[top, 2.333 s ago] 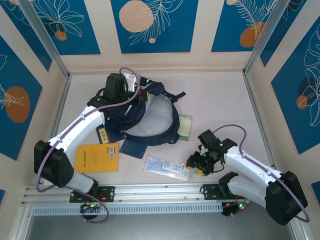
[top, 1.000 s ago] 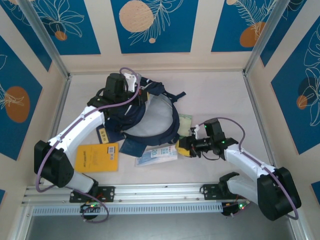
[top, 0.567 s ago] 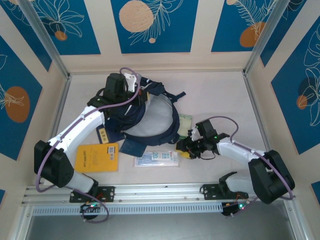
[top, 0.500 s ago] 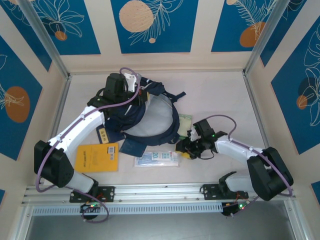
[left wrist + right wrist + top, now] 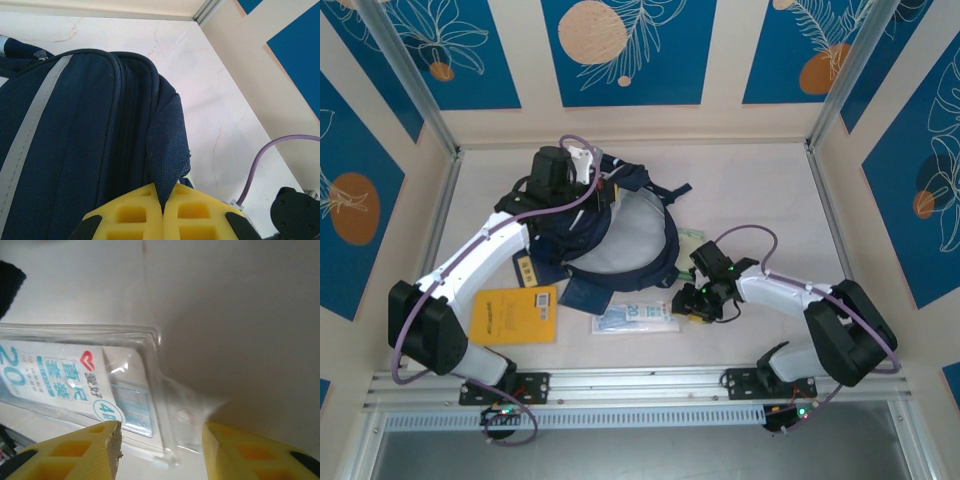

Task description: Pack books, pencil case, and school supplies into a backpack

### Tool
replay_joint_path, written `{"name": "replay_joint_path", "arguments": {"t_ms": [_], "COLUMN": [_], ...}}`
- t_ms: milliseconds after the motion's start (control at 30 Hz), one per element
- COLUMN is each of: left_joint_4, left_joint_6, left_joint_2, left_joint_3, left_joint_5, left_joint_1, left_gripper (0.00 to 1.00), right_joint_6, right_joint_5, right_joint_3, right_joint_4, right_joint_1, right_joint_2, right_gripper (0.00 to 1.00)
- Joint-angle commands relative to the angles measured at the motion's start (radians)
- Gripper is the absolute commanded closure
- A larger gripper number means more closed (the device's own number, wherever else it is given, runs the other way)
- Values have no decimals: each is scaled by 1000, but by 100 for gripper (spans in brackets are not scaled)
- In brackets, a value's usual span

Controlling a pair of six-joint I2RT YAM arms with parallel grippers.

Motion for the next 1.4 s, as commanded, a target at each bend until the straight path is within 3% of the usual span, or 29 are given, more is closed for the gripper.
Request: {"name": "replay_joint_path", "arguments": {"t_ms": [0,300,400,600,733,1000,1133,1233,1333,1367], "left_joint_4": [14,13,11,9,8,5,6,5,6,6], "left_joint_6": [11,15,15,21,22,23,20,22,21,20], "left_joint_2": [5,5,6,8,8,6,2,0,-1,-1], "left_joint_3": [12,11,13,10,10,14,17,15,14,14], "left_joint_5": [-9,-13,-11,-17,-18,-23,-25,-27,-27,-27], "left_joint_1": [9,9,8,8,9,10,18,21,21,21], "left_gripper": [100,100,100,100,100,100,100,100,100,100], "right_joint_6": [-24,-19,-10,31,17,-37,-25,0,-20,-36], "right_joint_5": [55,-61,-91,-192,-192,-212,-292,-367,-312,-264], "right_joint_3": [-12,-36,-21,-14,5,49,76,91,126,138], "right_joint_4": [-61,53,103,250,222,-33,-126,-129,-195,-228], "right_joint_1": [-10,-5,-2,-2,-5,-51,-94,-121,-136,-135], "right_joint_2": [-41,25,67,132,118,-152,-285,-336,-340,-324], "right_gripper": [53,53,58,81,100,100,100,100,100,90]}}
